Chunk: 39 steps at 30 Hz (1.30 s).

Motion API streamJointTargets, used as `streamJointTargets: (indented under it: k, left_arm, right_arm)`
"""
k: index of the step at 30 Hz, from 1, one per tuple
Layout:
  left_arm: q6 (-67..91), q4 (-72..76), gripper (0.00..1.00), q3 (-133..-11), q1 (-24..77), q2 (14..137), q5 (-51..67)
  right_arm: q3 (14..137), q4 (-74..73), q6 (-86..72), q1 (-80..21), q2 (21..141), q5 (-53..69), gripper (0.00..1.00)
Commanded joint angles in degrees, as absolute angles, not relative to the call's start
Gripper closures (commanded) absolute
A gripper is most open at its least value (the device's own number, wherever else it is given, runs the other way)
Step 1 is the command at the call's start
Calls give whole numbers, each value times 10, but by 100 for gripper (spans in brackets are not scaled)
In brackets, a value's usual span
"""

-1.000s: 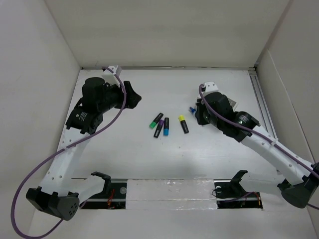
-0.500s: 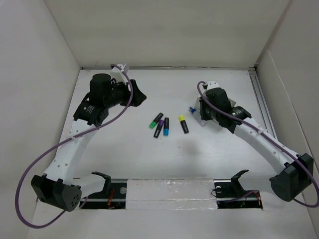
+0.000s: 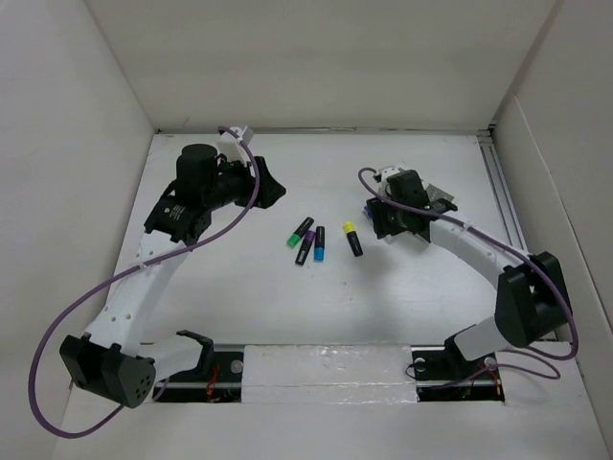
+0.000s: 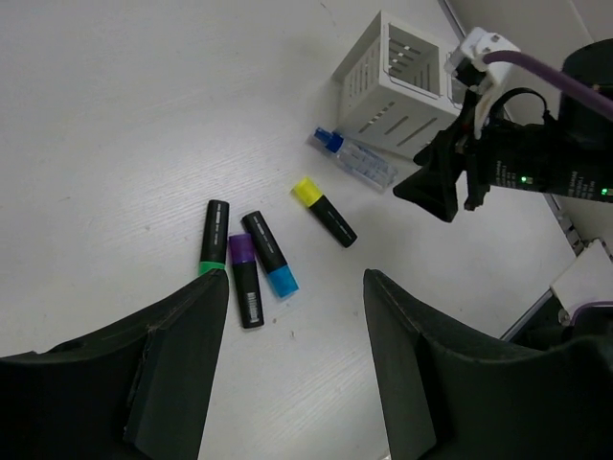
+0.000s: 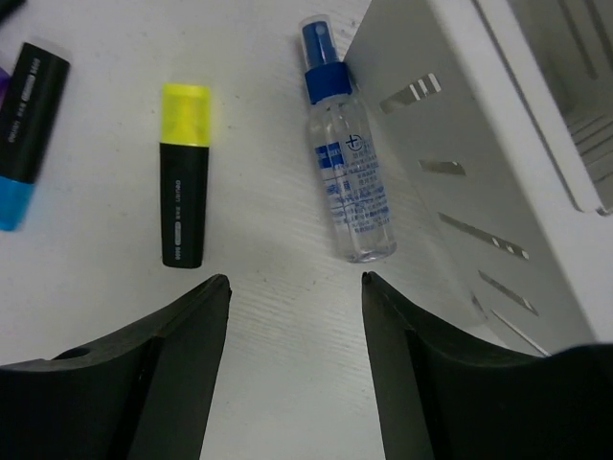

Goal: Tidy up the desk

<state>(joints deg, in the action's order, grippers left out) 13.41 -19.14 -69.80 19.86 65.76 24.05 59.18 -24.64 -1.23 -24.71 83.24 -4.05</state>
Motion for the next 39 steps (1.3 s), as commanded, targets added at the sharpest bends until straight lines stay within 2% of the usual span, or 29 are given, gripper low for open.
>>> streamJointTargets:
  k: [1, 14, 22, 30, 35, 39]
  left_arm:
    - [140, -164, 46, -712, 200, 658, 259]
    - [135, -177, 47, -734, 200, 635, 220]
    - [116, -207, 47, -761, 200, 639, 193]
    - [113, -198, 48, -769, 200, 657, 194]
    - [111, -185, 48, -773, 200, 671, 204]
    - [108, -183, 48, -776, 200, 679, 207]
  right_arm:
    - [630, -230, 20, -243, 866, -52, 37]
    - [649, -201, -97, -242, 973, -139, 36]
    - [651, -187, -152, -268, 1018, -183, 30]
    - [638, -196, -161, -305, 974, -162, 47]
    - [674, -207, -137, -300, 1004, -167, 39]
    - [728, -211, -115, -287, 1061, -185, 36]
